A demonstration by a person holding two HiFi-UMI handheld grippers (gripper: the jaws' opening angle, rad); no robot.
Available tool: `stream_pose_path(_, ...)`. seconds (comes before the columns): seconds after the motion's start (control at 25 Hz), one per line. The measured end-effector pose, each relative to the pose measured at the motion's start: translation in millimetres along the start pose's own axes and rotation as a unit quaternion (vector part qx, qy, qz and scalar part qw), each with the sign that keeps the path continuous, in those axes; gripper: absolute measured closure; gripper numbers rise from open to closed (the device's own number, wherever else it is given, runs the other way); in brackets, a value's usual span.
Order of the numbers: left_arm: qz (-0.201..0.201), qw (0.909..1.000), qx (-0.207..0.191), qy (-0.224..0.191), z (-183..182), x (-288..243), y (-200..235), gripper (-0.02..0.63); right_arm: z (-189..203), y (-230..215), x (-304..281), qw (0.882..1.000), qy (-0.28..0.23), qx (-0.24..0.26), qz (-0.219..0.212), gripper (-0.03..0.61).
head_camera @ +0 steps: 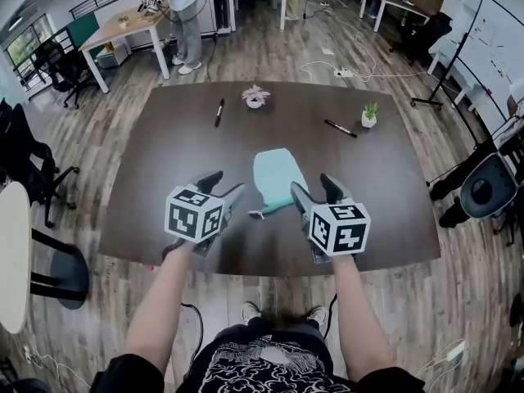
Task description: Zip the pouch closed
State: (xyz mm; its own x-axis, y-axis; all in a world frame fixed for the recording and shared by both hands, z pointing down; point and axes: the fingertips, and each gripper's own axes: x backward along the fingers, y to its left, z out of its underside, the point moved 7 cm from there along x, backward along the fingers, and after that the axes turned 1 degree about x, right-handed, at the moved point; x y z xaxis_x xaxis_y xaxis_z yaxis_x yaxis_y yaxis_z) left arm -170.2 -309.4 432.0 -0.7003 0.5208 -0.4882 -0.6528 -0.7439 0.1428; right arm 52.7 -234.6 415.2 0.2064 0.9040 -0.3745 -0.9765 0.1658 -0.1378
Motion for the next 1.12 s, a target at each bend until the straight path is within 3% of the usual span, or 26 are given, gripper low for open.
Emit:
stream_pose_path(0.48, 0.062, 0.9935, -0.062, 0.073, 34.8, -26.1, -0.8, 0.359, 35.1, 20.4, -17.1, 0.999, 0.033, -0.014, 0.012, 0.305)
stream_pose_path(0.8, 0.101, 0.9794, -0.112, 0.134, 63.2, -50.7, -11.3, 0.370, 58.2, 22.2, -25.5, 0.998, 0.054, -0.026, 0.014, 0.319)
stream_pose_path(1.12, 0.127, 0.9671, -0.145, 0.167, 78.1, -65.7, -14.6, 0.382, 71.6, 26.1, -31.1, 0.997, 0.067, -0.030, 0.015, 0.324)
